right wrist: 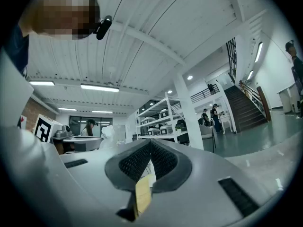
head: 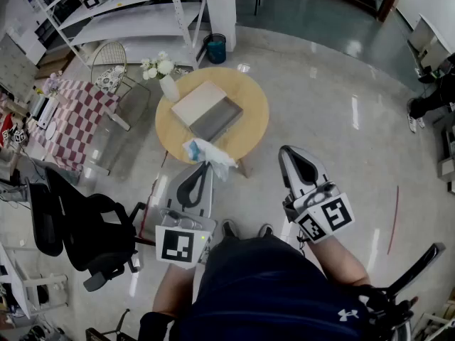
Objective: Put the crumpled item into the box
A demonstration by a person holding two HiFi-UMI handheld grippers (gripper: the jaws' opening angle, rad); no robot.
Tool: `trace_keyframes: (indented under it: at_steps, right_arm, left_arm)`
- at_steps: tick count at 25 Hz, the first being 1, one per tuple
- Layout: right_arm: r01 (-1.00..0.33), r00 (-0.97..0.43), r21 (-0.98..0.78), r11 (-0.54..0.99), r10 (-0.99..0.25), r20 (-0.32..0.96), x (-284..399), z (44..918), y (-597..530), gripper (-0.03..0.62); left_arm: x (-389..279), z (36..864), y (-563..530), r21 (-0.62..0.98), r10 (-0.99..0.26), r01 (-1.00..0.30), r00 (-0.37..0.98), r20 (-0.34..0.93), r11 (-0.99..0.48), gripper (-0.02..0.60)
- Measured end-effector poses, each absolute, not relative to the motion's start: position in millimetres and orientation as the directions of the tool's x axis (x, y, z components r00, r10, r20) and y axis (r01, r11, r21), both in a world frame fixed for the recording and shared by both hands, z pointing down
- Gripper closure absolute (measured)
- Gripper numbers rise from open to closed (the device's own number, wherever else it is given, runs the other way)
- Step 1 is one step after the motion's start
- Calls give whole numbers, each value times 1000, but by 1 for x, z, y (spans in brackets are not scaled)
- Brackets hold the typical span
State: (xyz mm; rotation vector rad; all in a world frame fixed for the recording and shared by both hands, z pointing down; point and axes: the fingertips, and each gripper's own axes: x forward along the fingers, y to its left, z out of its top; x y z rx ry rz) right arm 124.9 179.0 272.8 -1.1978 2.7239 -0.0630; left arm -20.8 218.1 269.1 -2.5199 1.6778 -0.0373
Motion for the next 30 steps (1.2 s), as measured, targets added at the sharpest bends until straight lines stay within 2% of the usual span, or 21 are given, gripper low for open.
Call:
trace_keyframes:
  at_steps: [15, 30]
  right_arm:
    - [-736, -649, -122, 666, -745, -152, 93, 271, 154, 592]
    - [-817, -559, -114, 565, -825, -81, 44, 287, 137, 592]
  left_arm:
    - [-55, 273, 188, -92, -913, -912, 405, -38, -401, 565]
    - [-121, 300, 157, -17, -882, -882, 471, -30, -471, 565]
